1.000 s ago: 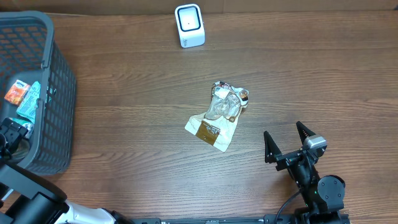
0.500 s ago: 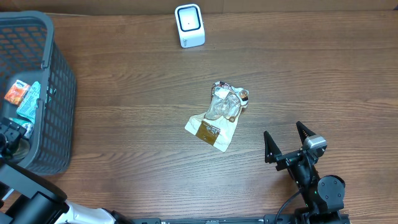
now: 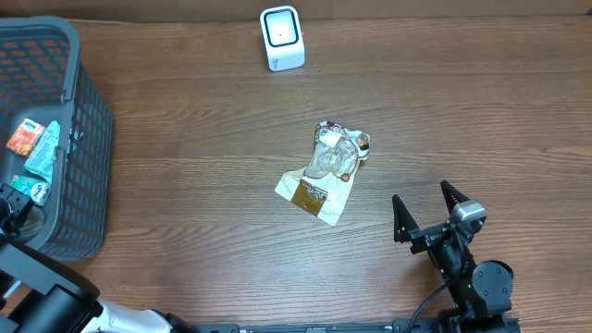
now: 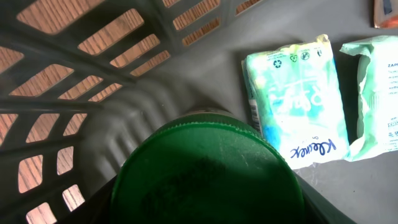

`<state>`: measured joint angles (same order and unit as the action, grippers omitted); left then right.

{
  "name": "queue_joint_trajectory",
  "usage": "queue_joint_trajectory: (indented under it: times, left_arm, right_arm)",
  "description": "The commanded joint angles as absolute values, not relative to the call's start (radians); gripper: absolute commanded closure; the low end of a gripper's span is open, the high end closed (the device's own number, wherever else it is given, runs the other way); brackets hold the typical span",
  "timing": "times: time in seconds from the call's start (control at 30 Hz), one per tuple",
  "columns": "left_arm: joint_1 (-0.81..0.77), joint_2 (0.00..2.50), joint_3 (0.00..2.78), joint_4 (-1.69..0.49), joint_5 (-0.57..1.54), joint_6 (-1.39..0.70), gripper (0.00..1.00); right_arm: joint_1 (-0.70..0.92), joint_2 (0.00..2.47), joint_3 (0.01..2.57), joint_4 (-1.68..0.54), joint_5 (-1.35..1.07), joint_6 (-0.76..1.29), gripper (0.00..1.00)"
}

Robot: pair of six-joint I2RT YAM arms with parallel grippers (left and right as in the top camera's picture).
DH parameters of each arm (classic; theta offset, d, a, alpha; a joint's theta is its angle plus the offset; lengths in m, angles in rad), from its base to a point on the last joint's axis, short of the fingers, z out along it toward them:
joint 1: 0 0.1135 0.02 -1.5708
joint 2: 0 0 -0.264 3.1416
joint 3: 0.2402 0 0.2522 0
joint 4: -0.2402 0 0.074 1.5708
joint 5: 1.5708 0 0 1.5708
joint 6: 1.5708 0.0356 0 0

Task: Scan the item barcode
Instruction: 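Grasp the green-lidded jar by its lid with the left gripper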

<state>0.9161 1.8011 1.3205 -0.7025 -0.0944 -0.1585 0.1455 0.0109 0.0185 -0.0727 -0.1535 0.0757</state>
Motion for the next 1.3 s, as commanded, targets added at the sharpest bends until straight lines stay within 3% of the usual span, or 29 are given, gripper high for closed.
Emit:
queue_joint_trajectory:
  times: [0.0, 0.43, 0.87, 1.1, 1.27]
  left_arm:
    - [0.908, 1.811, 1.317, -0.706, -0.049, -0.161, 0.53]
    - [0.908, 1.797, 1.548, -0.921, 0.101, -0.165, 0.66]
    - [0.908, 1.797, 1.942, -1.155, 0.44, -0.169, 0.64]
    - [0.9, 1.774, 2.103, -1.182, 0.706, -0.2, 0.65]
    - [0.837, 1.719, 2.175, -1.182, 0.783, -0.207, 0.65]
  right_arm:
    - [0.152, 0.002, 0.008, -0.069, -0.159, 0.081, 0.0]
    - [0.152, 0.002, 0.008, -0.069, -0.159, 0.081, 0.0]
    - [0.16, 0.002, 0.008, -0.069, -0.159, 0.081, 0.0]
    - [0.188, 0.002, 0.008, -0.069, -0.159, 0.081, 0.0]
    - [0.192, 0.002, 0.008, -0.069, -0.159, 0.081, 0.0]
